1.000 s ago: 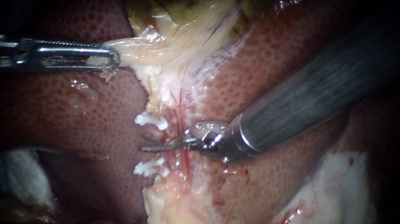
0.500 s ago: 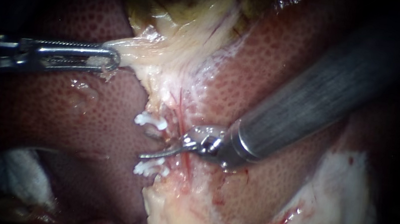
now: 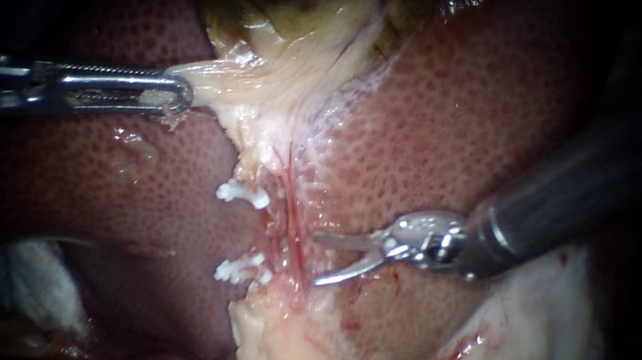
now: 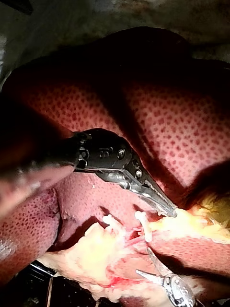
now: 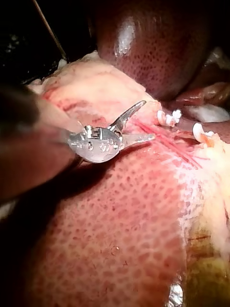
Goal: Go back from the cut left tube
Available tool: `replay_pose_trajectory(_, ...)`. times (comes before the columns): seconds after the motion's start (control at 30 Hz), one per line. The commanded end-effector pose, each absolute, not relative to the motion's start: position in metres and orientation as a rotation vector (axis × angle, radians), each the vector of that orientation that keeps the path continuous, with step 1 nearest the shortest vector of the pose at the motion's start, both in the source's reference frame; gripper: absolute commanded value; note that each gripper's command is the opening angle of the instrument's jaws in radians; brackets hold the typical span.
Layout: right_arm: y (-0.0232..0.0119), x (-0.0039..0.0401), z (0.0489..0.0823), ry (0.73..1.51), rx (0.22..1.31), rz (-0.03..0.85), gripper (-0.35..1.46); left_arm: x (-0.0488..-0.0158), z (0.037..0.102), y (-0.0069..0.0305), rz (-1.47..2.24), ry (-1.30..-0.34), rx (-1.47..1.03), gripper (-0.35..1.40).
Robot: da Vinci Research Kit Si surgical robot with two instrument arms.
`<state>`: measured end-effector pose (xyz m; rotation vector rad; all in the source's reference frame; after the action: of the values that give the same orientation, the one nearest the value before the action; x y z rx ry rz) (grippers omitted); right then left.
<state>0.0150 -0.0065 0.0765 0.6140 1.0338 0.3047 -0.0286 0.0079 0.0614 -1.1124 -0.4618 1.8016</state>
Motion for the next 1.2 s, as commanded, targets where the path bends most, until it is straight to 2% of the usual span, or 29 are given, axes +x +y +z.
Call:
replay_pose_trajectory(0.03, -0.0060, 0.0143, 0.0760, 1.034, 0.594, 0.301, 1.43, -0.0286, 0.0614, 0.0079, 1.802, -0.463, -1.113, -0.35)
replay_pose_trajectory(0.2, -0.0036, 0.0109, 0.0728, 1.028, 0.515, 0.288, 1.43, -0.0287, 0.0614, 0.0079, 1.801, -0.462, -1.113, -0.35)
replay_pose_trajectory(0.43, -0.0021, 0.0089, 0.0696, 1.018, 0.441, 0.291, 1.43, -0.0288, 0.0615, 0.0078, 1.801, -0.460, -1.112, -0.35)
replay_pose_trajectory(0.8, -0.0025, 0.0090, 0.0693, 1.009, 0.425, 0.293, 1.43, -0.0315, 0.0645, 0.0070, 1.811, -0.480, -1.126, -0.35)
replay_pose_trajectory(1.2, -0.0026, 0.0089, 0.0694, 1.013, 0.433, 0.288, 1.43, -0.0380, 0.0688, 0.0067, 1.832, -0.514, -1.132, -0.35)
